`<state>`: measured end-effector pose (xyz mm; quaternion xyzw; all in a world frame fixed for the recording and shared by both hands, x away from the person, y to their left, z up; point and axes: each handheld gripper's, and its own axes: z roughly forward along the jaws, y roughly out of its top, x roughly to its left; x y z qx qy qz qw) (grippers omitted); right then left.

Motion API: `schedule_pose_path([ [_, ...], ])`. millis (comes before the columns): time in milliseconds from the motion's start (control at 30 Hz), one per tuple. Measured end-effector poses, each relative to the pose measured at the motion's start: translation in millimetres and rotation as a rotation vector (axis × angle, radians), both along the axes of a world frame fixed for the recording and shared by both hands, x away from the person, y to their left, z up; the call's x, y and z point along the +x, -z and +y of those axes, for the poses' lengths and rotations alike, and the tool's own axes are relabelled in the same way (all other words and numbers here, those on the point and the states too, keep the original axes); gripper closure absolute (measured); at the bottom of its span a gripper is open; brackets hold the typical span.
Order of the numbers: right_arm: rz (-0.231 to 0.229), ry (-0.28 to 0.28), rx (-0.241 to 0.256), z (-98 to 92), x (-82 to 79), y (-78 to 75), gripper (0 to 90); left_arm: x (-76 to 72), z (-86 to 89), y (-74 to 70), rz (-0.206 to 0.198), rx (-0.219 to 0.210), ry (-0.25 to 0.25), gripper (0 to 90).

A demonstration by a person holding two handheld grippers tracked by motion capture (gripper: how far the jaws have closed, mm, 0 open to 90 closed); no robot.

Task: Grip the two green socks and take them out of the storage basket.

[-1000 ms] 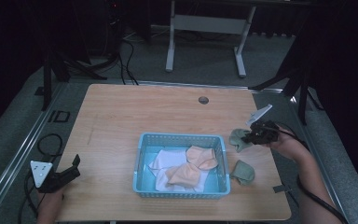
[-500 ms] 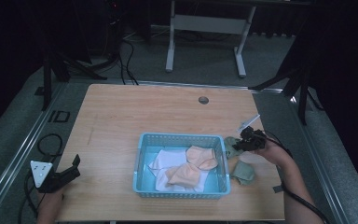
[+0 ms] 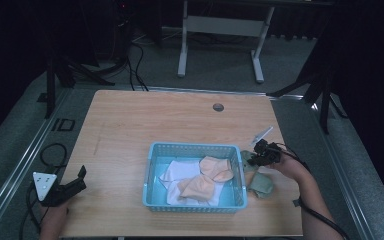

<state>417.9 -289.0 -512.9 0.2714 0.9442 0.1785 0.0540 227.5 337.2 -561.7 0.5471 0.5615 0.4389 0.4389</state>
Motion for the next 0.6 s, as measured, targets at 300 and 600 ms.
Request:
schedule_pose_path([
  [300,-0.047,-0.018,0.036,-3.6,-11.3,-25.7,47.4,-0.2,0.2,0.0,-0.002,-0.002,0.001,0.4],
  [600,-0.131,0.082,0.134,-32.0,-23.2,-36.7,15.2,-0.2,0.5,0.0,-0.002,-0.003,0.002,0.4],
])
